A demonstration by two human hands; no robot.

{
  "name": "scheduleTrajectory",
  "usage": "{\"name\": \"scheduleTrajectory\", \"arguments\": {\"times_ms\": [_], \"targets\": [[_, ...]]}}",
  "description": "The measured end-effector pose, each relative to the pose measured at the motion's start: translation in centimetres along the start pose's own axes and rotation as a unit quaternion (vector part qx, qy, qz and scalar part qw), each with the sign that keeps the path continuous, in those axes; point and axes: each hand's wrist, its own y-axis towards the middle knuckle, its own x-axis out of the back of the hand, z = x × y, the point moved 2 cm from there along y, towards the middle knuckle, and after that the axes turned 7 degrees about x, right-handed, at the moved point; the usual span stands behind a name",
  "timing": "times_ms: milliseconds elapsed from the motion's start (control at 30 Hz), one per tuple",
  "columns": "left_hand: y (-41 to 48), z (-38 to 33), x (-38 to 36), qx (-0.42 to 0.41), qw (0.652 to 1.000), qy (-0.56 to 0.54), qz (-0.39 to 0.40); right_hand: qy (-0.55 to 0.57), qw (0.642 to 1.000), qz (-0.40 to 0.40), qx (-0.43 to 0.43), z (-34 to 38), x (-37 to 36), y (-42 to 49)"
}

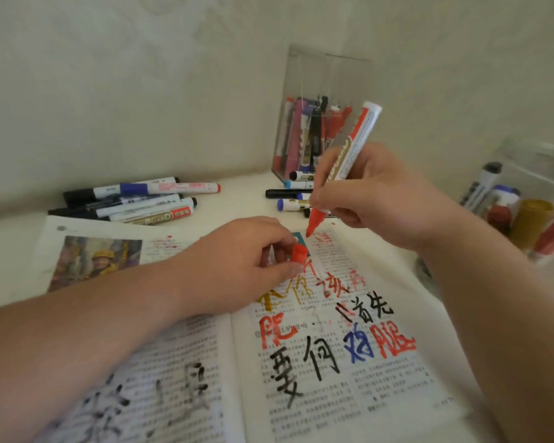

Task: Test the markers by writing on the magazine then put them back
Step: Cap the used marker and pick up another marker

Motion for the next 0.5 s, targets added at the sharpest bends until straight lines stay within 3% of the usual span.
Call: {"name": "scheduleTrajectory", "arguments": {"times_ms": [333,500], "targets": [[0.4,0.1,0.0,-0.01,1.0,-0.001,0.008,-0.071,0.994,0.082,0.009,-2.9,-1.9,-1.0],[0.4,0.2,-0.1,0.002,1.0,-0.006,0.005,-0.026,0.998,0.052,0.027,-3.5,-1.8,-1.4]]}}
